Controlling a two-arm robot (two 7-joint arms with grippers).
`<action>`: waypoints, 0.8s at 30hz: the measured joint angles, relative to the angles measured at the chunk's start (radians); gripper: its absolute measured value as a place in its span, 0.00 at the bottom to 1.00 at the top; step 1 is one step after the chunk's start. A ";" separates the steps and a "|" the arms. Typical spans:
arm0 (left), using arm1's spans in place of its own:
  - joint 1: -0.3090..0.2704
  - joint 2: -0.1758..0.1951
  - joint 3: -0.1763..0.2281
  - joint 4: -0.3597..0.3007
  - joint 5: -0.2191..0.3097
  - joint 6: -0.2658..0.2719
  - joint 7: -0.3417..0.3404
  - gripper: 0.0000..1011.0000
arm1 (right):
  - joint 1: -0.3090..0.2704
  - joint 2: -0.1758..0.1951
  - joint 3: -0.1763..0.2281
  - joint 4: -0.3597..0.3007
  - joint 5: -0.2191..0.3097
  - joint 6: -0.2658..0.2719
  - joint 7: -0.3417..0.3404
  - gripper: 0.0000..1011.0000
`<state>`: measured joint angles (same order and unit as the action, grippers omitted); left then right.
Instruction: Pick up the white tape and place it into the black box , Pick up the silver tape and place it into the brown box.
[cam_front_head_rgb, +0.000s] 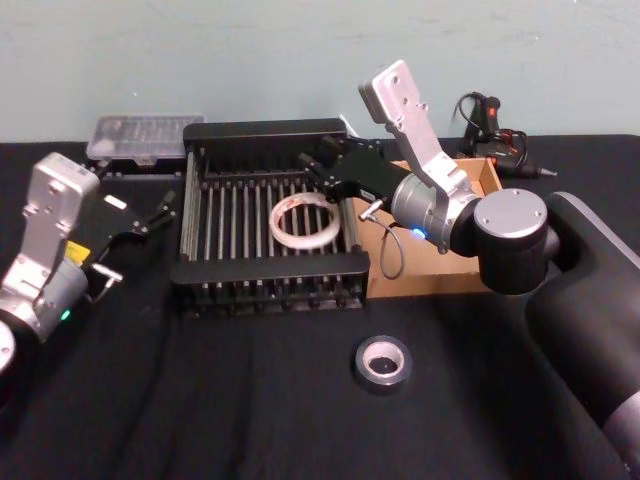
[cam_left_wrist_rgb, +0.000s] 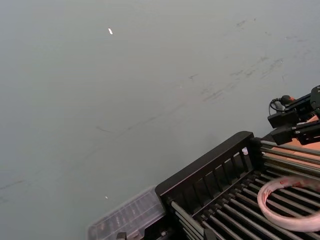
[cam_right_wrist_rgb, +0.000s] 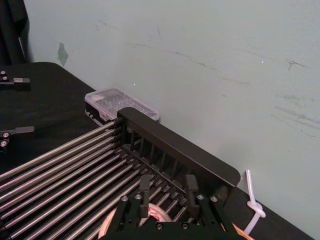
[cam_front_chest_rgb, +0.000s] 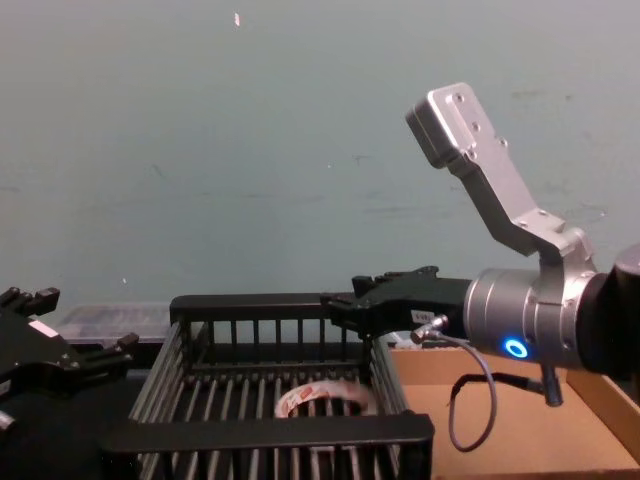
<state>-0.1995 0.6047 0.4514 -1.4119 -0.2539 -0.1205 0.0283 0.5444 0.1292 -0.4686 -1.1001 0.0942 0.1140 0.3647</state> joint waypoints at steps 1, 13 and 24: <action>0.000 0.000 0.000 0.000 0.000 0.000 0.000 0.99 | 0.000 0.000 0.000 0.000 0.000 0.000 0.000 0.45; 0.000 0.000 0.000 0.000 0.000 0.000 0.000 0.99 | -0.001 0.000 0.000 -0.001 0.001 0.000 -0.001 0.82; 0.000 0.000 0.000 0.000 0.000 0.000 0.000 0.99 | -0.005 0.005 0.001 -0.014 0.002 0.007 0.001 0.99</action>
<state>-0.1995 0.6047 0.4514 -1.4120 -0.2539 -0.1205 0.0283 0.5394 0.1338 -0.4675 -1.1142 0.0960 0.1207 0.3656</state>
